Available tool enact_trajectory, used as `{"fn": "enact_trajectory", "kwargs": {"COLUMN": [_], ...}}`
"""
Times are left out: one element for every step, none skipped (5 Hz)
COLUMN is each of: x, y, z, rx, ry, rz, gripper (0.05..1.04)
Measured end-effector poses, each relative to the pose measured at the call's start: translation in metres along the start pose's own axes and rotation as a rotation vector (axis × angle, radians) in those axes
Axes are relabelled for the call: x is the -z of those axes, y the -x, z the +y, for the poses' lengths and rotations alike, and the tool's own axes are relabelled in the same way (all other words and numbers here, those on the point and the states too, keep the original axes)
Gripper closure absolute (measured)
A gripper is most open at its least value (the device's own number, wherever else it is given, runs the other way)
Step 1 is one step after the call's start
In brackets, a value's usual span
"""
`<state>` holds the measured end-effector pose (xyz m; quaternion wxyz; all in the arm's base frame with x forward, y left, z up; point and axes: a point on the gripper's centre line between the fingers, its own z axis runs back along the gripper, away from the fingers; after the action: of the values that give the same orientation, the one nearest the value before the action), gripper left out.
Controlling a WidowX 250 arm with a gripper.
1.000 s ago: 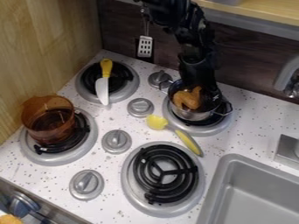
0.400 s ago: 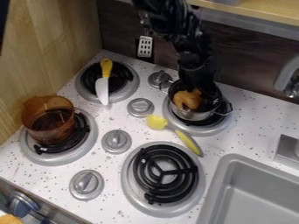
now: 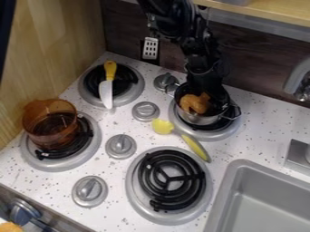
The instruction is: Get the chicken wings and put it in the pot on the bottom left of the burner
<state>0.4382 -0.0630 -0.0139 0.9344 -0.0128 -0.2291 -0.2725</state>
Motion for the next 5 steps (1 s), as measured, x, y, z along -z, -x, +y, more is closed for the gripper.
{"fn": "enact_trajectory", "kwargs": {"x": [0.004, 0.006, 0.009, 0.01, 0.011], "y": [0.004, 0.005, 0.003, 0.001, -0.002], "z": [0.001, 0.002, 0.006, 0.008, 0.011], "rx": [-0.014, -0.014, -0.026, -0.021, -0.044], "ry": [0.015, 0.017, 0.047, 0.046, 0.075], "rz": [0.002, -0.004, 0.0, -0.007, -0.004], "gripper": [0.083, 0.127, 0.384, 0.519, 0.528]}}
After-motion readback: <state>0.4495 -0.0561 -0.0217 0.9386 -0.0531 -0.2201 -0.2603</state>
